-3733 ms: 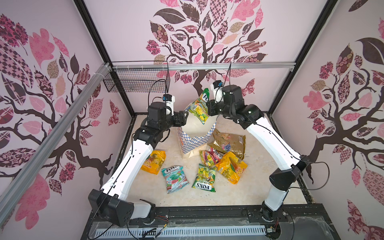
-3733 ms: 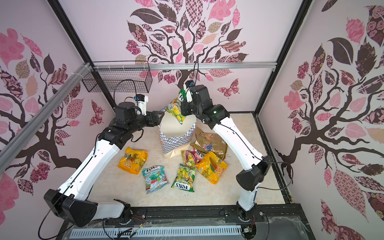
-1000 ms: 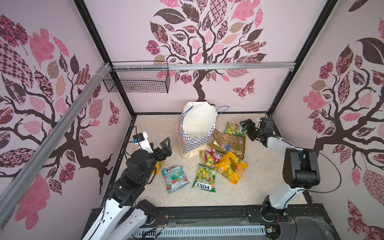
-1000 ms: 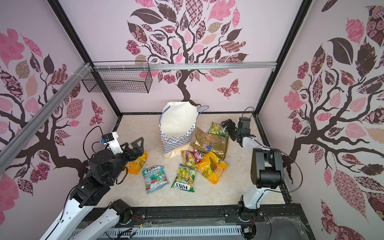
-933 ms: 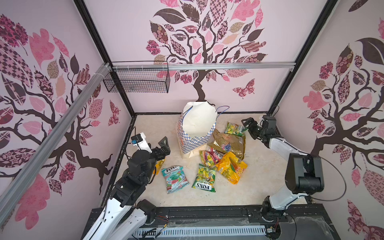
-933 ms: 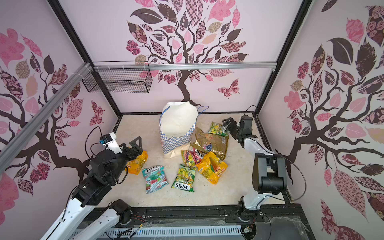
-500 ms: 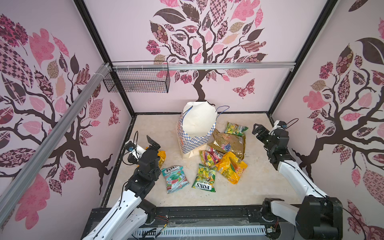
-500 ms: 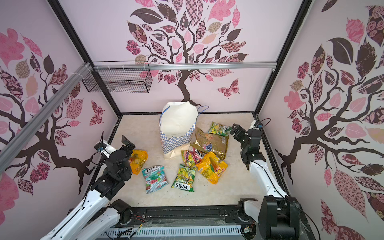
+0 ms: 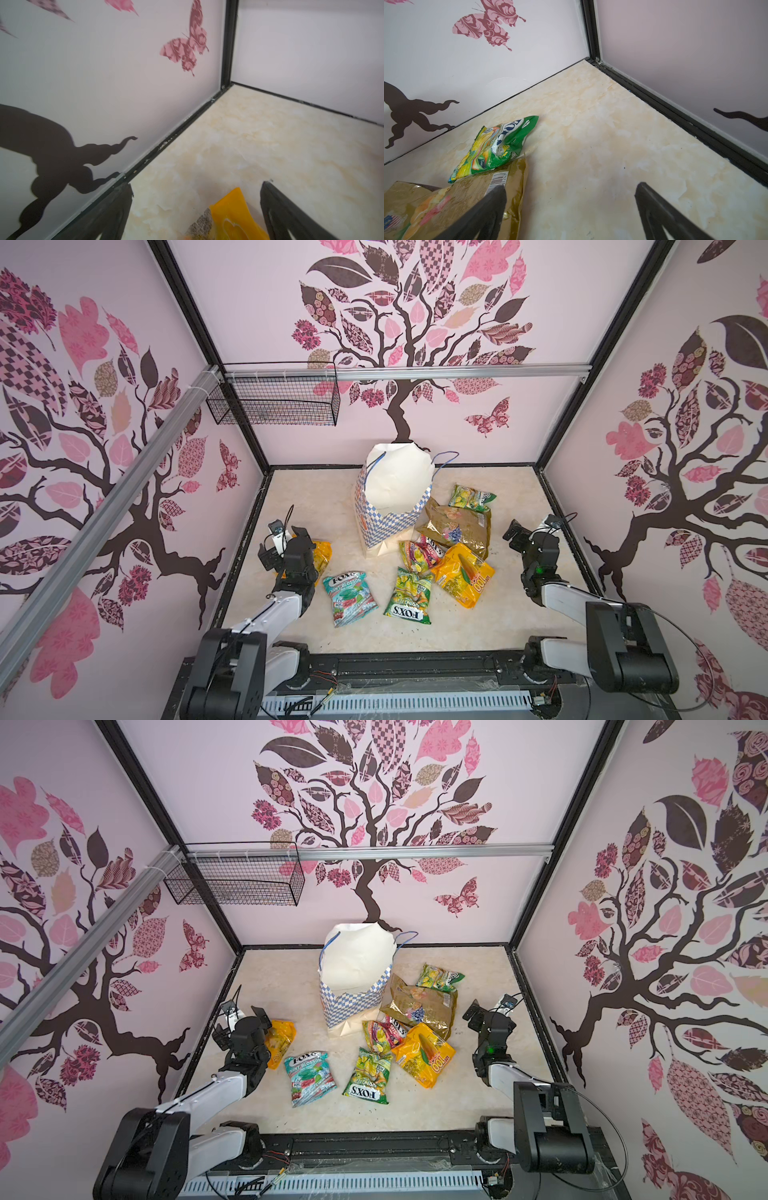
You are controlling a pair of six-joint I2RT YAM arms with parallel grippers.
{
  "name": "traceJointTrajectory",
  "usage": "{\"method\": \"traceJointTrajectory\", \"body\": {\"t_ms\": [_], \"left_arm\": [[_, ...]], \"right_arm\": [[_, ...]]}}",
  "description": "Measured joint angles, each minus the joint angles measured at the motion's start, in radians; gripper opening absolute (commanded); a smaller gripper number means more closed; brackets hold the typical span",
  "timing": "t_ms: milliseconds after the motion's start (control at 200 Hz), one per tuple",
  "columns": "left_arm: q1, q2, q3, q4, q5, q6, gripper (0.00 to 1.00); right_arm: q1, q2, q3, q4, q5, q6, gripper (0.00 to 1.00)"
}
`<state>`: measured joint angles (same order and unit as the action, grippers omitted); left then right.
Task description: Take the snacks out of the paper bag
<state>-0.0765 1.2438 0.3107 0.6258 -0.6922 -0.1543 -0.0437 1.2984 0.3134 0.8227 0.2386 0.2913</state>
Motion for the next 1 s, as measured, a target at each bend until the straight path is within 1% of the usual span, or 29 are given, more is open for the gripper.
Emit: {"method": "traceJointTrajectory", "body": {"t_ms": [115, 175, 275, 400, 450, 505, 625, 840, 1000], "left_arm": [[0.068, 0.182, -0.005, 0.164, 0.169, 0.011, 0.95], [0.081, 0.267, -0.006, 0.245, 0.243, 0.021, 0.98], [0.097, 0.295, -0.006, 0.286, 0.335, 0.025, 0.99], [0.102, 0.309, 0.018, 0.289, 0.418, 0.043, 0.99], [0.102, 0.309, 0.025, 0.286, 0.437, 0.047, 0.99], [0.102, 0.309, 0.028, 0.285, 0.455, 0.052, 0.99], [0.102, 0.309, 0.028, 0.277, 0.471, 0.054, 0.99], [0.102, 0.309, 0.028, 0.276, 0.477, 0.054, 0.99], [0.102, 0.309, 0.028, 0.276, 0.477, 0.055, 0.99]], "right_arm": [[0.023, 0.06, 0.026, 0.086, -0.006, -0.076, 1.0], [0.042, 0.081, 0.049, 0.095, -0.013, -0.116, 1.0], [0.072, 0.079, 0.088, 0.044, -0.011, -0.159, 1.0], [0.084, 0.076, 0.071, 0.041, -0.019, -0.183, 1.0], [0.084, 0.1, 0.06, 0.068, -0.023, -0.19, 1.0], [0.085, 0.151, 0.034, 0.14, -0.031, -0.2, 1.0], [0.087, 0.25, -0.029, 0.223, -0.048, -0.217, 1.0], [0.087, 0.265, -0.055, 0.311, -0.053, -0.225, 0.99], [0.087, 0.265, -0.055, 0.334, -0.054, -0.225, 1.0]]}}
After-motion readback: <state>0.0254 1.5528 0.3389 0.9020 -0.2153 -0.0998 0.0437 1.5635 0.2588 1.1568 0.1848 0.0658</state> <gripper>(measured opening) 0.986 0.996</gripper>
